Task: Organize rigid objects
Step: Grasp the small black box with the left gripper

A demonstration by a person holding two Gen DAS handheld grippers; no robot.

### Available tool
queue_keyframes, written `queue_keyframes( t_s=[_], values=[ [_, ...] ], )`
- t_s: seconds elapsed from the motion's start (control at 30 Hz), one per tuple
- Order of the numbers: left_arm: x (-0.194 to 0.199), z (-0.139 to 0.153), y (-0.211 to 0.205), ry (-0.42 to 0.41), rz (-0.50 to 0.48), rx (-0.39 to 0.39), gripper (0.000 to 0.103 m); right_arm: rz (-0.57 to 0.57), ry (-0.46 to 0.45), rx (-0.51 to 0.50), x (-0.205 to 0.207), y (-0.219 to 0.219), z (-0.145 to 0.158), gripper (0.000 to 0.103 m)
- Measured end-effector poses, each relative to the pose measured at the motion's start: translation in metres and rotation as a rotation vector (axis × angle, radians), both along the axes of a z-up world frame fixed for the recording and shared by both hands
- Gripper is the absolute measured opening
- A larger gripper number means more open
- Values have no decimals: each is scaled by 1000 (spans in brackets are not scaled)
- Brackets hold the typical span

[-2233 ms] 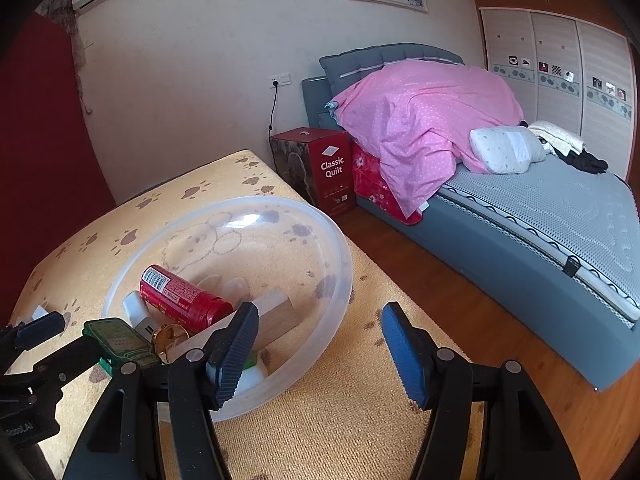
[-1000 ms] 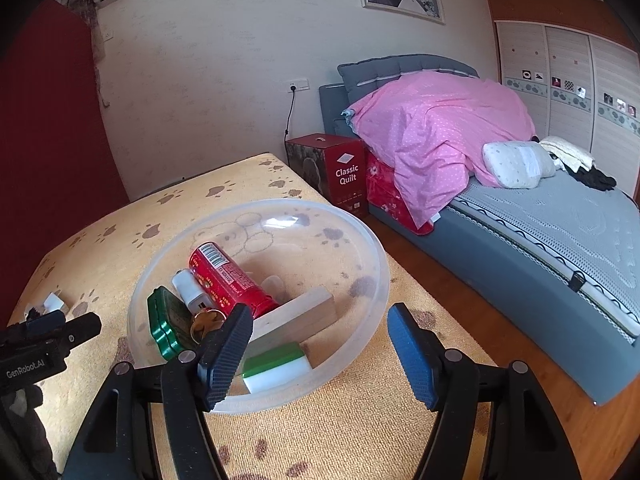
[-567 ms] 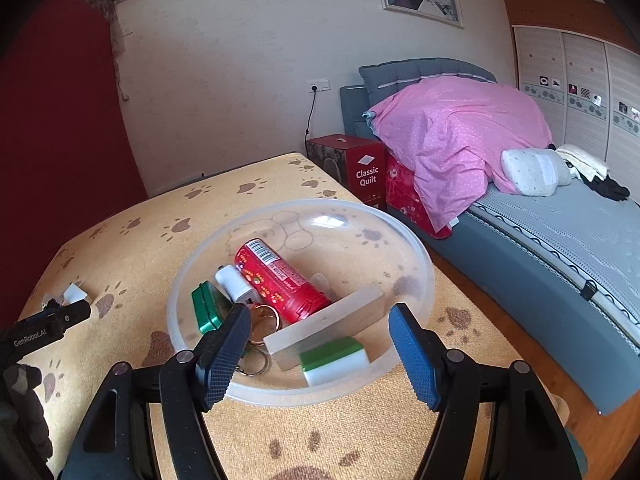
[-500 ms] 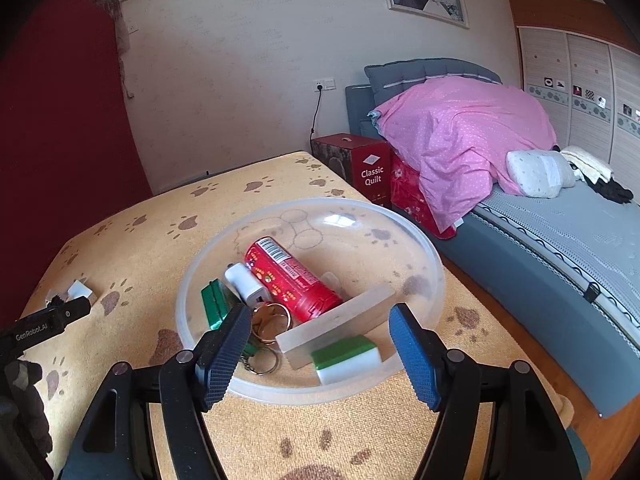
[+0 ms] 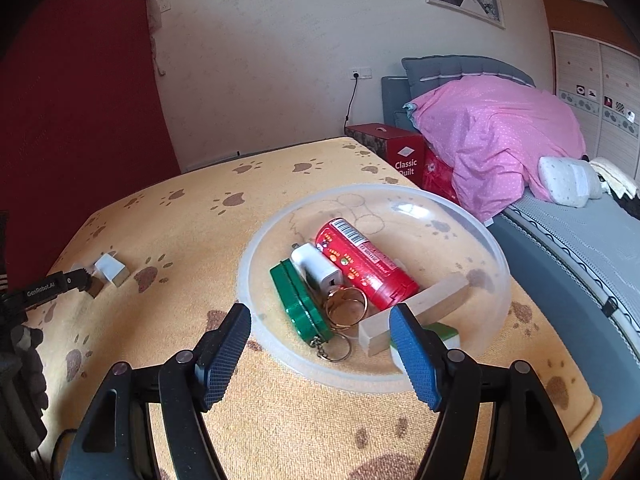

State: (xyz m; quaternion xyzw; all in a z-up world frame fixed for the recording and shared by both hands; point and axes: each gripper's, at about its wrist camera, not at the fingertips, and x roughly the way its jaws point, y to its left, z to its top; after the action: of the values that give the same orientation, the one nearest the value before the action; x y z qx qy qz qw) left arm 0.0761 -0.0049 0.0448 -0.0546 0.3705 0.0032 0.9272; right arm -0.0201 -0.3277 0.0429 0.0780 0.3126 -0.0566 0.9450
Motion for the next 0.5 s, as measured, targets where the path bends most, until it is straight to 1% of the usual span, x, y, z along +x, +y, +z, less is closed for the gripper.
queue_keyframes(
  t_s=[0.1, 0.17, 0.27, 0.33, 0.37, 0.47, 0.5],
  values=[
    [4, -1, 7, 3, 4, -5, 84, 29, 4, -12, 0, 10, 0, 75],
    [8, -3, 10, 8, 2, -11, 80, 45, 8, -16, 1, 15, 0, 75],
    [14, -5, 13, 20, -7, -22, 69, 64, 17, -19, 3, 22, -1, 75],
    [18, -7, 15, 27, -15, -37, 59, 75, 22, -21, 4, 26, -1, 75],
    [20, -8, 15, 29, -18, -44, 57, 82, 24, -22, 4, 28, -2, 75],
    [25, -12, 17, 38, -23, -51, 47, 105, 36, -16, 7, 35, -3, 75],
    [26, -13, 18, 43, -26, -59, 41, 112, 40, -13, 8, 37, -3, 75]
  ],
)
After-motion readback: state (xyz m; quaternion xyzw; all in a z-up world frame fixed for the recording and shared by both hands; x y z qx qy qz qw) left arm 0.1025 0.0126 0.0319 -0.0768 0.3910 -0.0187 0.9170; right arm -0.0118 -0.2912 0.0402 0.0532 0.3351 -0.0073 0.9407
